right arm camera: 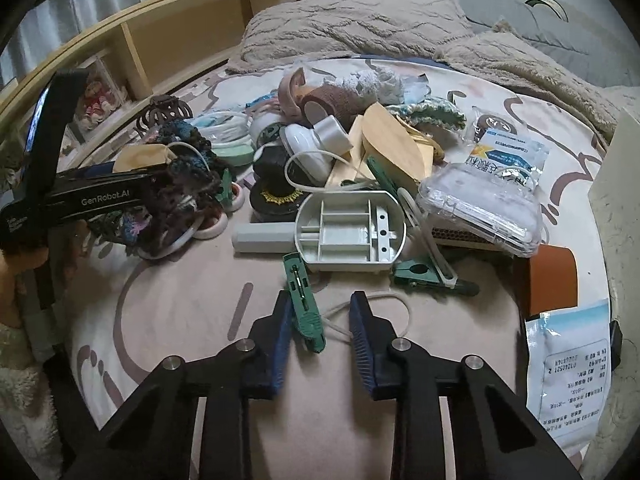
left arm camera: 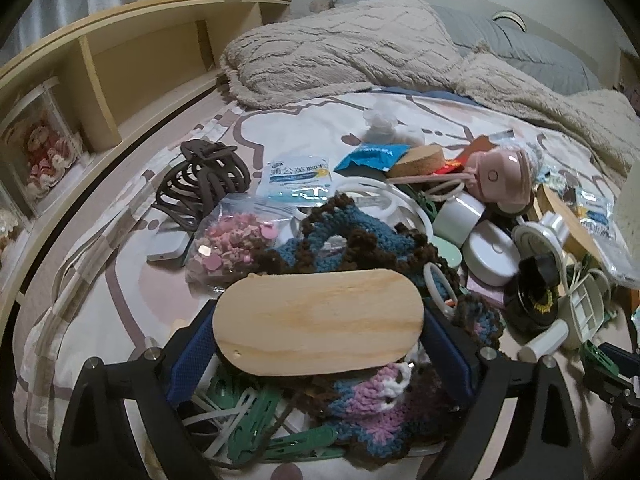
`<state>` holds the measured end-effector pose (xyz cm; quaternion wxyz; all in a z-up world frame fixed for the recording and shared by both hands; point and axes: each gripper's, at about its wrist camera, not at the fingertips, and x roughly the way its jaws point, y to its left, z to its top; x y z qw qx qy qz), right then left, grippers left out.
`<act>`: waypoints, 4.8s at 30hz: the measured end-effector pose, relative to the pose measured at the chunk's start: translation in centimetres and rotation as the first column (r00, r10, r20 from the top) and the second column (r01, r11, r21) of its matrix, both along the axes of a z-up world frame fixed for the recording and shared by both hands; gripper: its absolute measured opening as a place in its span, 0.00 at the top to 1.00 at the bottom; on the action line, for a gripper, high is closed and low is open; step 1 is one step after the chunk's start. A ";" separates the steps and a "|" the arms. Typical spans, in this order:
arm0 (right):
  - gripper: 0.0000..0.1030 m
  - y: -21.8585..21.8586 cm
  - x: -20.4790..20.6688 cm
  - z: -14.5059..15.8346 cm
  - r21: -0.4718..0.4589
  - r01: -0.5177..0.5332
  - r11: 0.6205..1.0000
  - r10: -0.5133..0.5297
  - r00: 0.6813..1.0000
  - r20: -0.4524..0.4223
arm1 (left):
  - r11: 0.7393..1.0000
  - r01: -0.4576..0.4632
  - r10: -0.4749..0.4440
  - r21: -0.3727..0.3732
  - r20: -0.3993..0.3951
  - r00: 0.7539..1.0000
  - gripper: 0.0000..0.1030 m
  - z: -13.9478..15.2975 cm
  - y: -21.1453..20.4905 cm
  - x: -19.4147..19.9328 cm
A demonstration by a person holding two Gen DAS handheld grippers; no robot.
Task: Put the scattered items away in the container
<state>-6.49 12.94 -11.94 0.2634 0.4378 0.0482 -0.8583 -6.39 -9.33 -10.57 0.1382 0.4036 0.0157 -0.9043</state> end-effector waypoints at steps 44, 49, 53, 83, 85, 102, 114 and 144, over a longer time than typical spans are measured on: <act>0.76 2.6 -1.0 2.1 -0.086 0.095 0.992 -0.098 0.995 -0.028 | 0.901 0.426 -0.429 0.082 0.029 0.903 0.07 0.5 9.9 4.7; 0.19 2.7 -0.6 2.8 -0.073 0.103 0.992 -0.109 0.991 -0.079 | 0.890 0.444 -0.452 0.106 0.069 0.889 0.07 -0.4 10.5 4.7; 0.19 2.2 -0.6 2.5 -0.058 0.072 0.996 -0.075 0.996 -0.056 | 0.896 0.433 -0.441 0.098 0.089 0.893 0.07 -0.8 10.5 4.6; 0.86 0.6 0.4 1.9 -0.040 -0.027 0.999 0.026 0.999 -0.036 | 0.915 0.380 -0.388 0.138 0.031 0.921 0.07 -0.1 9.1 4.0; 0.88 0.8 0.4 2.3 -0.056 -0.017 0.998 0.014 0.999 -0.046 | 0.916 0.376 -0.383 0.139 0.026 0.923 0.07 0.0 9.1 4.1; 0.87 -0.8 0.9 0.5 0.044 -0.096 0.994 0.097 0.995 -0.002 | 0.915 0.380 -0.387 0.139 0.028 0.922 0.07 0.0 9.2 4.1; 0.87 -0.9 0.6 0.5 0.054 -0.079 0.995 0.081 0.996 -0.024 | 0.915 0.378 -0.385 0.141 0.025 0.923 0.07 0.1 9.1 4.1; 0.82 -2.4 0.1 -0.2 0.091 -0.119 0.989 0.125 0.990 -0.061 | 0.926 0.336 -0.339 0.174 -0.013 0.941 0.07 1.1 7.1 4.1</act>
